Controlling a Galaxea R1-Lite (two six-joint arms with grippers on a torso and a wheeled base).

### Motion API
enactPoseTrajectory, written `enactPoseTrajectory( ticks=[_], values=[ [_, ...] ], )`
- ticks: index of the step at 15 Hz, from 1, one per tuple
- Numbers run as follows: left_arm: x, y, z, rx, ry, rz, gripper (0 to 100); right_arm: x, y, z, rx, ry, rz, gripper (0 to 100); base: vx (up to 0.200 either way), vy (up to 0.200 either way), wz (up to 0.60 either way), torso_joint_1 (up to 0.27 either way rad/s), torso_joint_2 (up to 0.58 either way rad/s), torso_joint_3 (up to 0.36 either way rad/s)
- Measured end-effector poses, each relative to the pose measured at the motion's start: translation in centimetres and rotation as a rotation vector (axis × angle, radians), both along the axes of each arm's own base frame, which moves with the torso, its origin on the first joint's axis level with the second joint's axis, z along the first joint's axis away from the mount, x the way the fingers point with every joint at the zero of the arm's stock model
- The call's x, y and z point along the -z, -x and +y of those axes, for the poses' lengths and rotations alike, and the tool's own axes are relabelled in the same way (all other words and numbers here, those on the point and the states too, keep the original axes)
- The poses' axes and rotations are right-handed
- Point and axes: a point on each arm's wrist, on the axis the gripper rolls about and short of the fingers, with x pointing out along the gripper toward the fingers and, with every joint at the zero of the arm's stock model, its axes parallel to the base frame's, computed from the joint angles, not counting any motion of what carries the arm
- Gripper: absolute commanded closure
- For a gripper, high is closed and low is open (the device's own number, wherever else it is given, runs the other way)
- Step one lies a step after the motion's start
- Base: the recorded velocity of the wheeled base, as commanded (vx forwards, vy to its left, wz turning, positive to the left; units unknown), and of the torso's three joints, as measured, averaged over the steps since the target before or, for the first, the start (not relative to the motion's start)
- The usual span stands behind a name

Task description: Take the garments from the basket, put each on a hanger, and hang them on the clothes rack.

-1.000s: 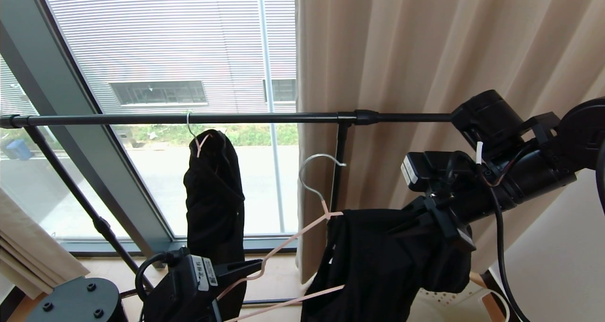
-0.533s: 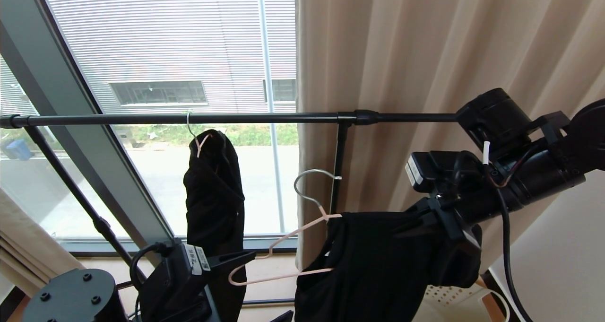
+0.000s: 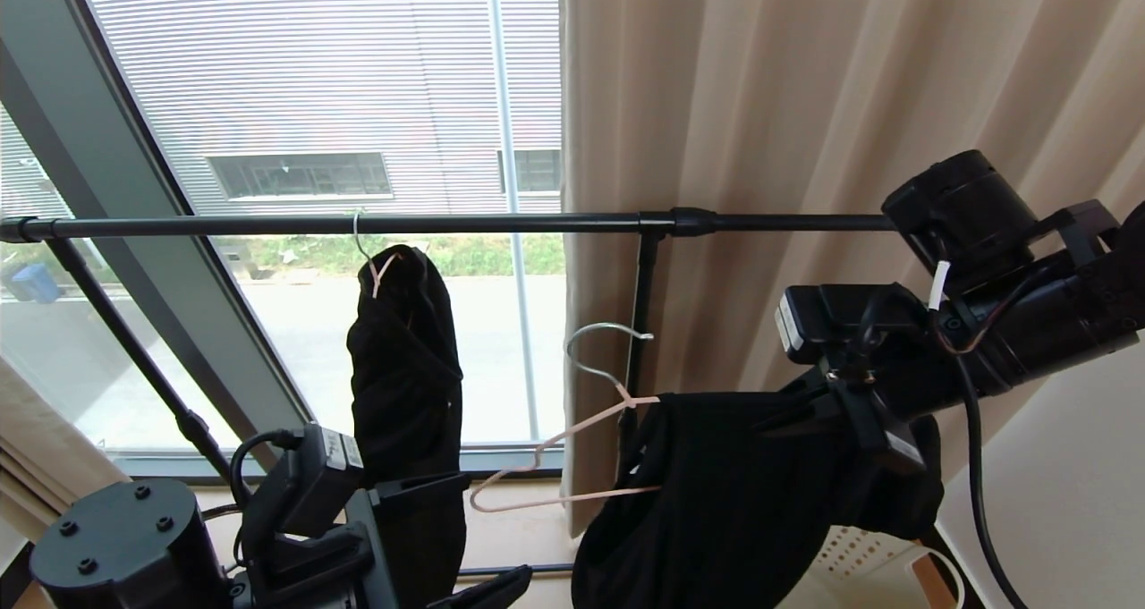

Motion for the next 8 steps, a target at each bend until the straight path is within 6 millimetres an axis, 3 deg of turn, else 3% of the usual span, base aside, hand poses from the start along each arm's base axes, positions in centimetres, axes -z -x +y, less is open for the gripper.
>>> enactPoseTrajectory(
  ticks=[3, 8],
  values=[
    [0.0, -0.6, 1.0, 0.009, 0.074, 0.106, 0, -0.2, -0.1, 0.3, 0.093, 0.004, -0.063, 100, 0.0, 0.0, 0.0, 0.0, 0.0, 0.0],
    [1.3, -1.2, 1.0, -0.013, 0.041, 0.163, 0, 0.0, 1.2, 2.2, 0.257, -0.06, -0.13, 100, 0.0, 0.0, 0.0, 0.0, 0.0, 0.0]
  ],
)
